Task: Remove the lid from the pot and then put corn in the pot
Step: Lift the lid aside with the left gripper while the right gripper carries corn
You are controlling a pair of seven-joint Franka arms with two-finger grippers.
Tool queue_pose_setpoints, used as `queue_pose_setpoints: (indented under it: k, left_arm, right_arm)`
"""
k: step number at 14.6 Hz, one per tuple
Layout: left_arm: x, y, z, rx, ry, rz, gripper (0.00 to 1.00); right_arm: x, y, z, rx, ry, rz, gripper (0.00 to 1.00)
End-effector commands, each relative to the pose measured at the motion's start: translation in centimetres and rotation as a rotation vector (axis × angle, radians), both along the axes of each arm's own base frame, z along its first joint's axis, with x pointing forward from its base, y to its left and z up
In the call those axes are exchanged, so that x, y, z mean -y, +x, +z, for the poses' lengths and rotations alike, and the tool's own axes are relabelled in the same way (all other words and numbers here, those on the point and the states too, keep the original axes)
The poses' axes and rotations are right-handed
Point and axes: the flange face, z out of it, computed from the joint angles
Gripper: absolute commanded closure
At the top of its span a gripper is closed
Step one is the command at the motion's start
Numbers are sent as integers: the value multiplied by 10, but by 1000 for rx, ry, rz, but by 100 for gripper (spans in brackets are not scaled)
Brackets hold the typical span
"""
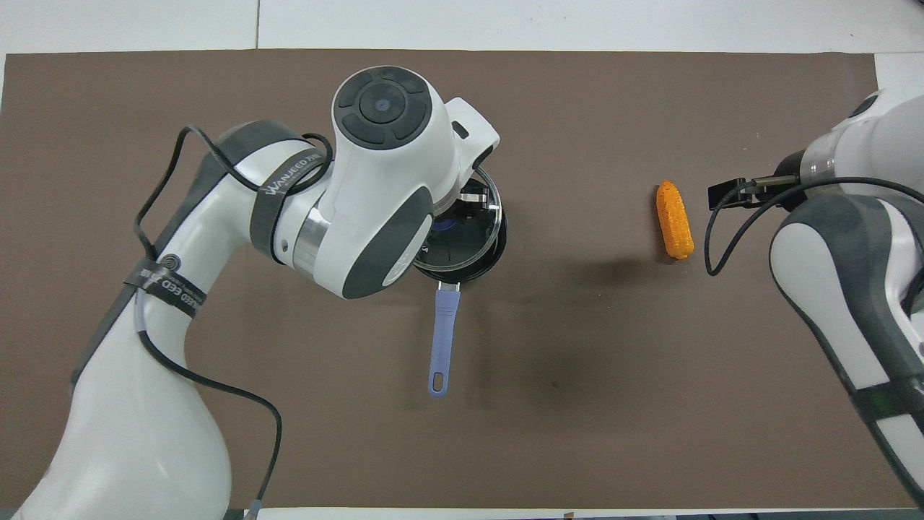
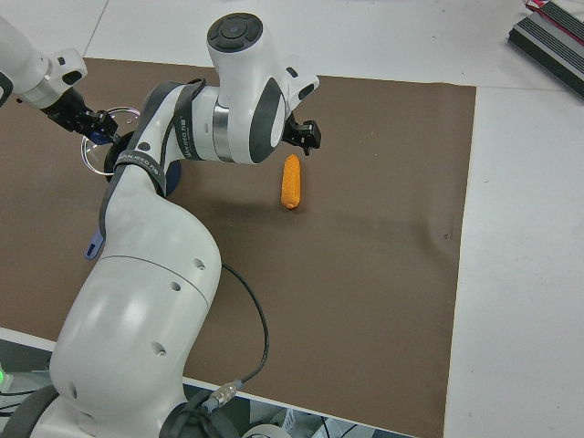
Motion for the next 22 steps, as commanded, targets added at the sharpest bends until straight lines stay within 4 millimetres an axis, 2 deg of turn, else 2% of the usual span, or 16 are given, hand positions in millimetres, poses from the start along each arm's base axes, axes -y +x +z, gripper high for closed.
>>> queue_pose_setpoints:
  k: [1,4,7,9,11,12,13,15,16,17,19,20,22]
  left_arm:
    - [-49,12,27,-23,7,22,100]
    - [-118,38,37,-46,19,-14,100]
    - [-209,68,33,-72,22,-29,100]
    - [-273,77,23,-81,18,-40,100]
    - [-325,78,-2,-72,12,-47,100]
    - [-350,75,-18,-52,11,-27,100]
    - [-375,71,-38,-48,11,-8,100]
    - [-407,65,-67,-37,12,-42,100]
    - [-420,64,-80,-35,12,-46,100]
    - [-434,62,-90,-31,11,-53,100]
    - [-443,58,-105,-37,19,-56,100]
    - [-445,56,-114,-51,19,-54,100]
    - [-447,54,-124,-59,18,-49,100]
  right_arm:
    - [-15,8,-43,34,15,-3,0]
    - [-20,8,-87,34,10,2,0]
    - [-28,7,-117,-13,5,28,0]
    - [-23,0,-135,-31,1,25,0]
    - [-23,1,-143,-28,2,23,6]
    - [-22,0,-144,-29,1,22,13]
    - [-22,-1,-147,-31,1,22,15]
    - [-21,-2,-153,-32,0,24,16]
    - [-21,-2,-154,-32,-1,33,24]
    - [-20,-2,-154,-32,-2,34,41]
    - [-21,2,-149,-34,-2,35,83]
    - [-25,6,-142,-31,0,39,99]
    - [-35,17,-111,-43,1,52,100]
